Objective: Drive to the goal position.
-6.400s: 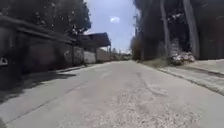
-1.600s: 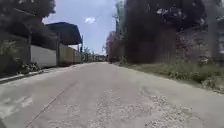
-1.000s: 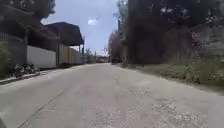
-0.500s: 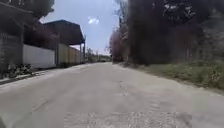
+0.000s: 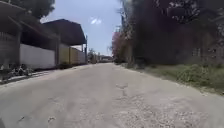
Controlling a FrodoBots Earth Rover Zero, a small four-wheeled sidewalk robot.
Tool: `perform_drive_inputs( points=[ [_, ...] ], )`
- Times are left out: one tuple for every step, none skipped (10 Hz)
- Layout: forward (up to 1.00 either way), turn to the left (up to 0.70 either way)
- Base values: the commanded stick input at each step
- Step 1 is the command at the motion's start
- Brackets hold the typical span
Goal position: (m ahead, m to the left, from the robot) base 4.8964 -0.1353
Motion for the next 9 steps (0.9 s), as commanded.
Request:
perform_drive_inputs(
  points=[
    [1.0, -0.36],
    [1.0, -0.36],
    [1.0, -0.36],
    [1.0, -0.36],
    [1.0, -0.36],
    [1.0, -0.21],
    [1.0, -0.06],
    [1.0, 0.04],
    [1.0, 0.04]
  ],
)
